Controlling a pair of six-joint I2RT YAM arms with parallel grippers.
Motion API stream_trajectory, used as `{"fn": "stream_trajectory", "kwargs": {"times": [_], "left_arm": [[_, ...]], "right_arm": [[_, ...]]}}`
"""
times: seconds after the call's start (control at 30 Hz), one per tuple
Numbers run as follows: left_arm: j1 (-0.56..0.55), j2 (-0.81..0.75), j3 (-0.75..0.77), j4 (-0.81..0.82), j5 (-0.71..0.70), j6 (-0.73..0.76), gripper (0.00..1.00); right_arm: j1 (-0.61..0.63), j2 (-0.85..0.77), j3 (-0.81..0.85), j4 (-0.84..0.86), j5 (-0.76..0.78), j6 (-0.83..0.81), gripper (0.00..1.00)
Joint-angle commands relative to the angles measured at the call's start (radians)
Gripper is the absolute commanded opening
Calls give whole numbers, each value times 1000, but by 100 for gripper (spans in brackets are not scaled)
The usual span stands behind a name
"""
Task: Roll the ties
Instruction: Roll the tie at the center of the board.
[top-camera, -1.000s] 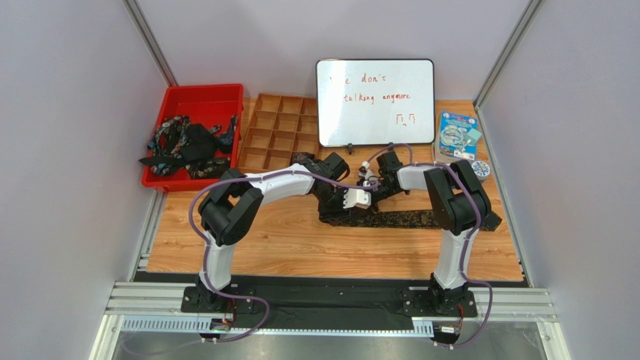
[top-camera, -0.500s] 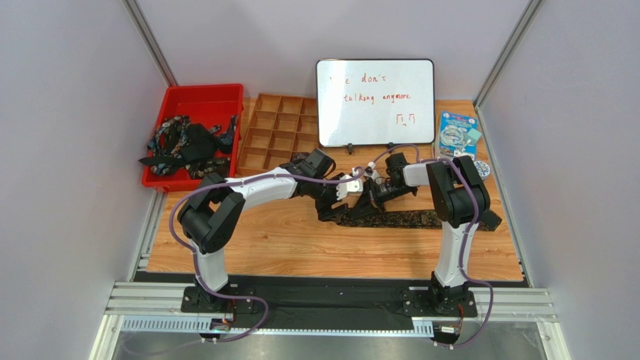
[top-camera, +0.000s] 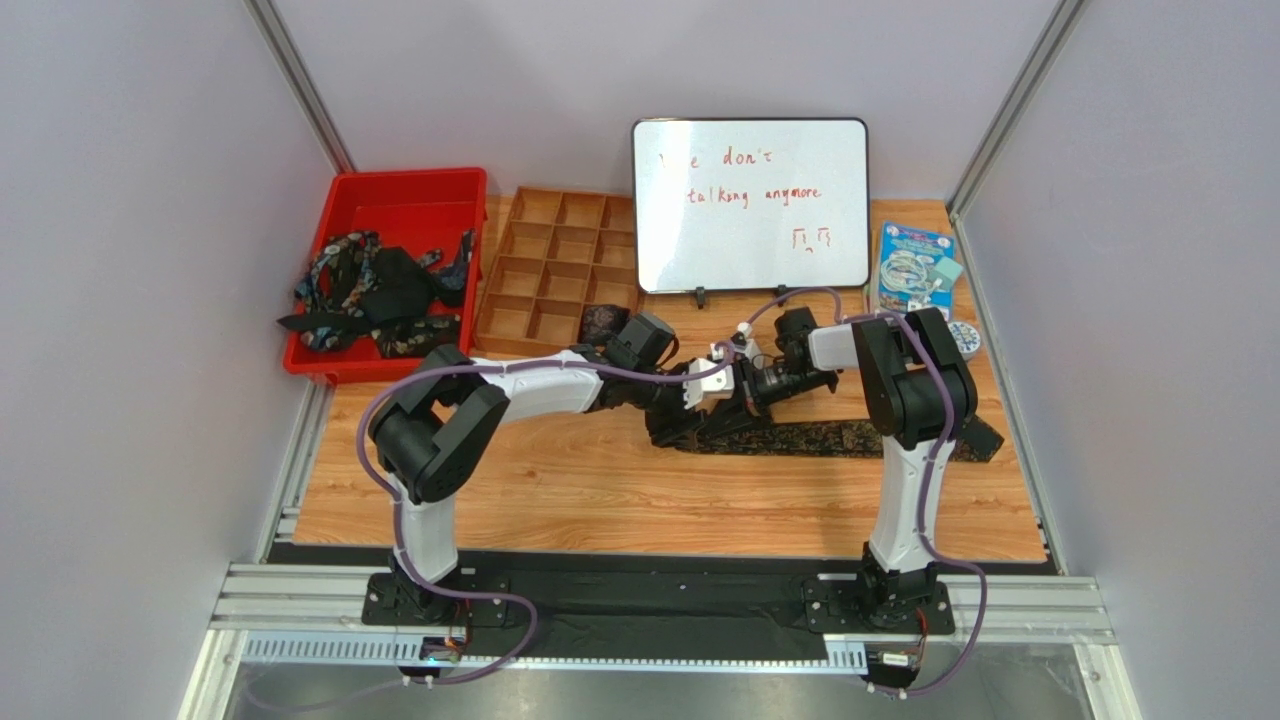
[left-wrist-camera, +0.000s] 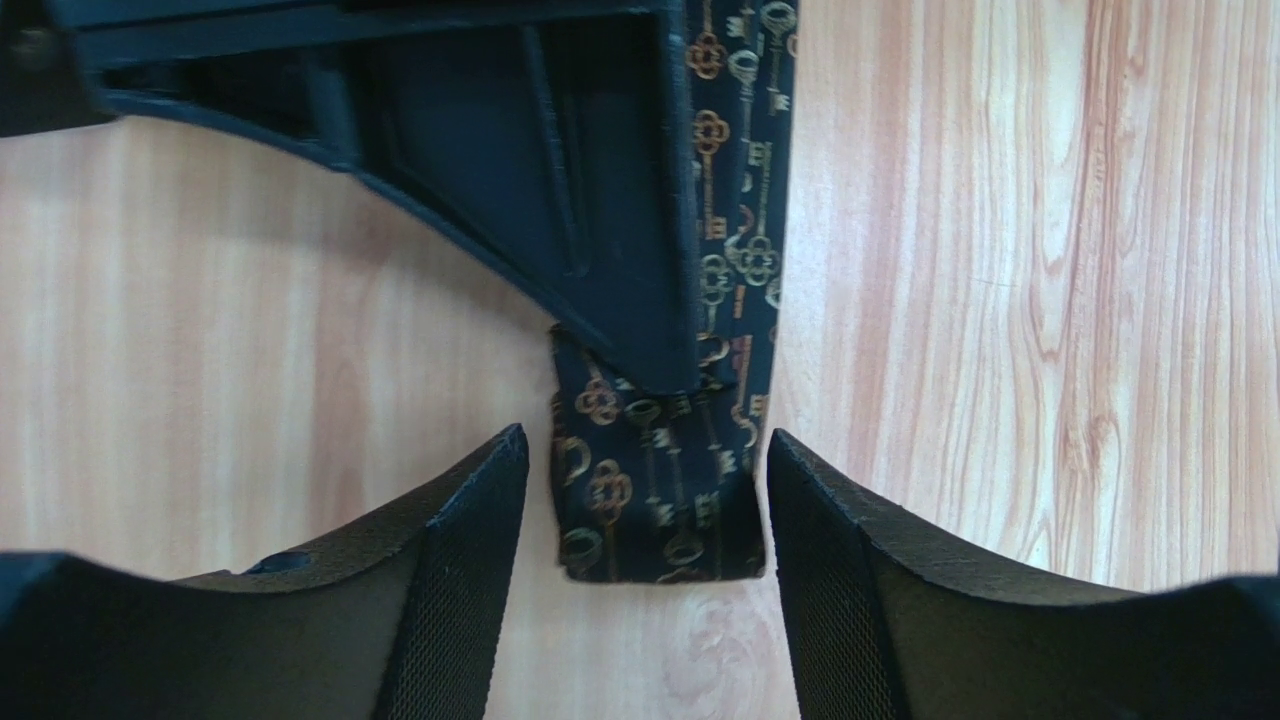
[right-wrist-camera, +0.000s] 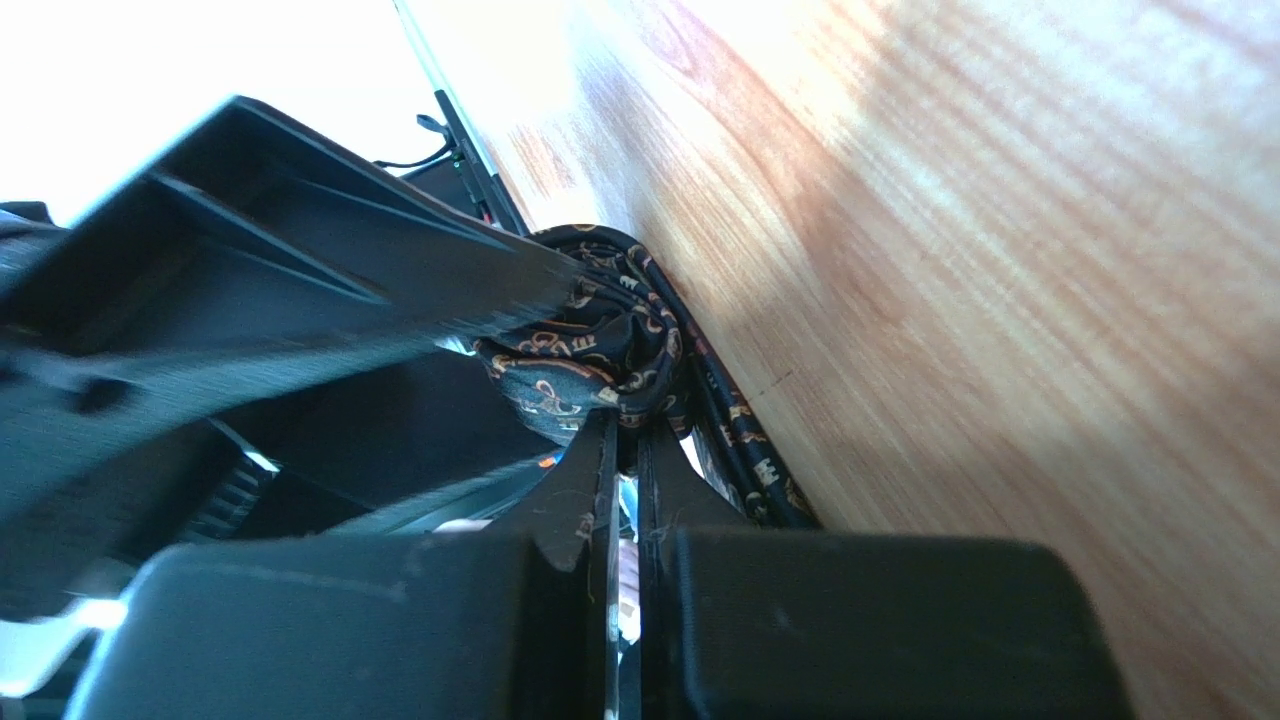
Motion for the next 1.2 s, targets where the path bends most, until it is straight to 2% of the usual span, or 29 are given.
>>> {"fn": "stream_trajectory", "kwargs": {"times": [0.0, 0.13, 0.2, 0.23, 0.3, 0.4, 0.47, 0.57, 0.7, 0.73, 0.9, 1.17], "left_arm": [[-34, 19, 20, -18, -20, 46, 63], [-55, 33, 49, -107, -46, 72, 44], [-58, 36, 63, -156, -63, 86, 37], [-58, 42, 69, -172, -71, 97, 31], [-60, 48, 91, -225, -91, 111, 27], [-61, 55, 115, -274, -132, 126, 23], [-68, 62, 132, -304, -159, 131, 22], [-78, 67, 140, -327, -179, 151, 22], [-91, 75, 146, -350, -177, 168, 22], [-92, 76, 149, -354, -177, 171, 22], [-94, 93, 166, -402, -167, 204, 24], [-94, 91, 180, -422, -123, 229, 23]], "right_arm": [[-7, 54, -23, -75, 106, 29, 0], [-4, 41, -14, -90, 92, 21, 1], [-6, 37, 3, -110, 93, 3, 7], [-9, 32, 8, -130, 93, -11, 19], [-18, 3, 15, -142, 93, -20, 33], [-35, -37, 40, -197, 89, -32, 70], [-39, -66, 43, -216, 95, -39, 71], [-38, -87, 34, -218, 81, -19, 67], [-21, -87, 19, -149, 69, 27, 46], [-13, -86, 15, -138, 66, 37, 44], [19, -90, 5, -40, 61, 107, 44], [50, -66, 12, -4, 89, 123, 48]]}}
